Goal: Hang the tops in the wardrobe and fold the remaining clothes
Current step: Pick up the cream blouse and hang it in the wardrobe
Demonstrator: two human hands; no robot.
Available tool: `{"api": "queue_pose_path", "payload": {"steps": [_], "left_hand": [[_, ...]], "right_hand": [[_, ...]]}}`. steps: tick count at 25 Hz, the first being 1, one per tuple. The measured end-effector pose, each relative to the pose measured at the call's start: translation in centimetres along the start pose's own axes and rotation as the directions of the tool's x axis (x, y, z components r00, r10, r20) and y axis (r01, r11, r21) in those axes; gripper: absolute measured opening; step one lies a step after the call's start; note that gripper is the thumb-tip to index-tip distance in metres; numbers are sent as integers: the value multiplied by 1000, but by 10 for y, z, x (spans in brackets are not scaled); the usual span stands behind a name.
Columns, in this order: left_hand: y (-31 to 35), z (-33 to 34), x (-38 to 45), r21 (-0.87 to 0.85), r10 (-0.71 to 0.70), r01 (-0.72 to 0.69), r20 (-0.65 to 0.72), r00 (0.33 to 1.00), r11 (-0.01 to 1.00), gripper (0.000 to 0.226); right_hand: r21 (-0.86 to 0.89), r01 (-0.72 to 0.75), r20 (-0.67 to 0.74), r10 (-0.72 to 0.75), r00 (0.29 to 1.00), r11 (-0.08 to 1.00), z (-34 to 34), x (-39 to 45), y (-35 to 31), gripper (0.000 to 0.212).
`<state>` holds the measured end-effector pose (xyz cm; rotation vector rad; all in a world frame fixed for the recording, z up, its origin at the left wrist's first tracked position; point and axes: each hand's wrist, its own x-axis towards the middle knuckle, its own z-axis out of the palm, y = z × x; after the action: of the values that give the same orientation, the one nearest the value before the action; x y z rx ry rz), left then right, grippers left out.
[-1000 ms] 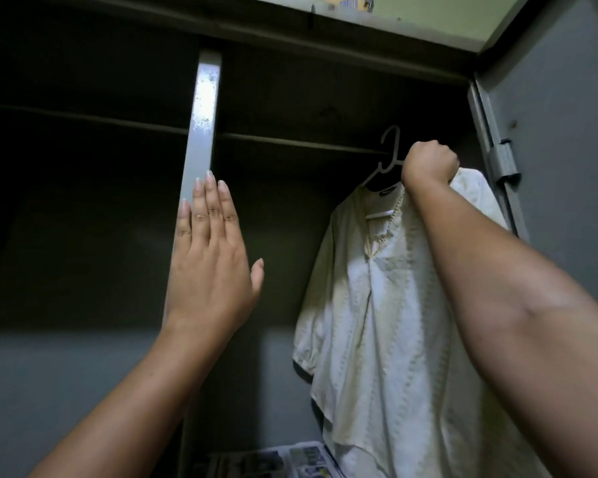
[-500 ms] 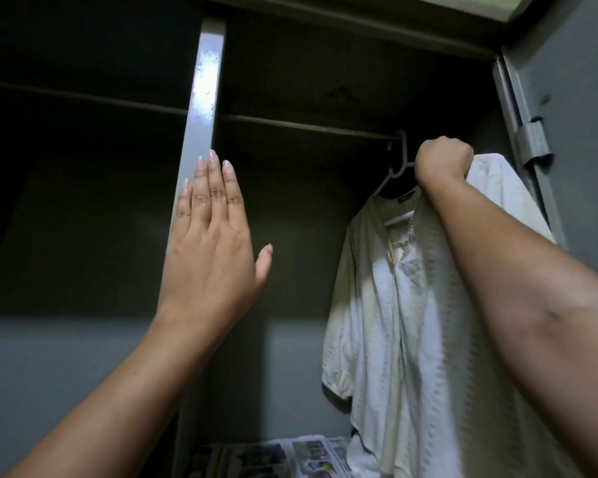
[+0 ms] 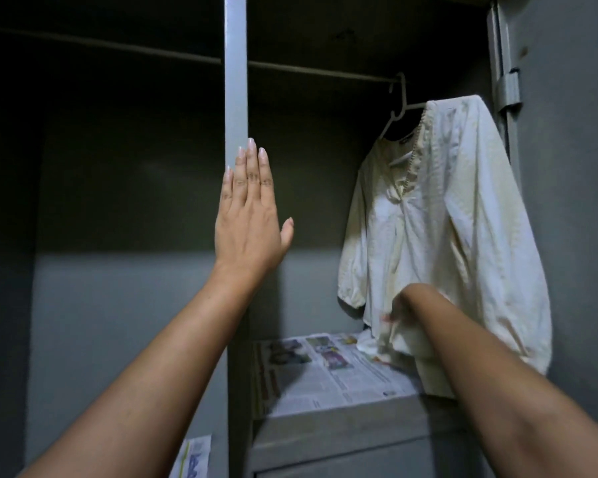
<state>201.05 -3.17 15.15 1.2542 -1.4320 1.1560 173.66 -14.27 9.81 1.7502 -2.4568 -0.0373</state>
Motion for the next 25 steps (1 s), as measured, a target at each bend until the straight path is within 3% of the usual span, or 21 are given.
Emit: {"api": "queue_pose_path", "payload": {"steps": [1, 2, 4, 6, 9, 11, 14, 18, 21, 25], "left_hand": [[-3, -5, -9, -74, 15, -12, 39, 999, 997, 97], [-7, -10, -19, -154, 27, -14, 82, 996, 988, 96], [-18, -22, -43, -309, 15, 40, 175, 984, 950, 95], [-31, -30, -76, -438, -74, 217, 321, 944, 872, 96], [-54, -44, -129, -512, -182, 564, 615, 767, 648, 93], [-68, -63, -161, -483, -226, 749, 751, 621, 453, 87], [-73, -97, -206, -400, -264, 868, 839, 476, 295, 80], [-67, -146, -244, -364, -126, 906, 910, 396, 218, 80], [-61, -181, -251, -369, -77, 920, 922, 380, 135, 81], [-24, -242, -270, -415, 8, 910, 910, 415, 14, 73]], "right_hand": [[87, 45, 180, -60, 982, 995, 10, -12, -1, 67], [204, 86, 228, -132, 965, 975, 13, -26, -4, 63], [466, 131, 89, -193, 977, 875, 9, -62, -10, 64], [618, 182, -46, -196, 979, 765, 9, -105, -15, 65], [831, 222, -115, -232, 966, 509, 35, -169, -23, 63], [924, 216, -168, -172, 971, 317, 66, -216, -30, 66], [985, 134, -121, -110, 986, 113, 118, -280, -38, 73], [993, -38, 51, -118, 992, 109, 155, -350, -27, 83], [996, 4, 3, -74, 997, 89, 147, -400, -8, 80], [997, 43, -44, 10, 999, 63, 149, -478, 35, 77]]}}
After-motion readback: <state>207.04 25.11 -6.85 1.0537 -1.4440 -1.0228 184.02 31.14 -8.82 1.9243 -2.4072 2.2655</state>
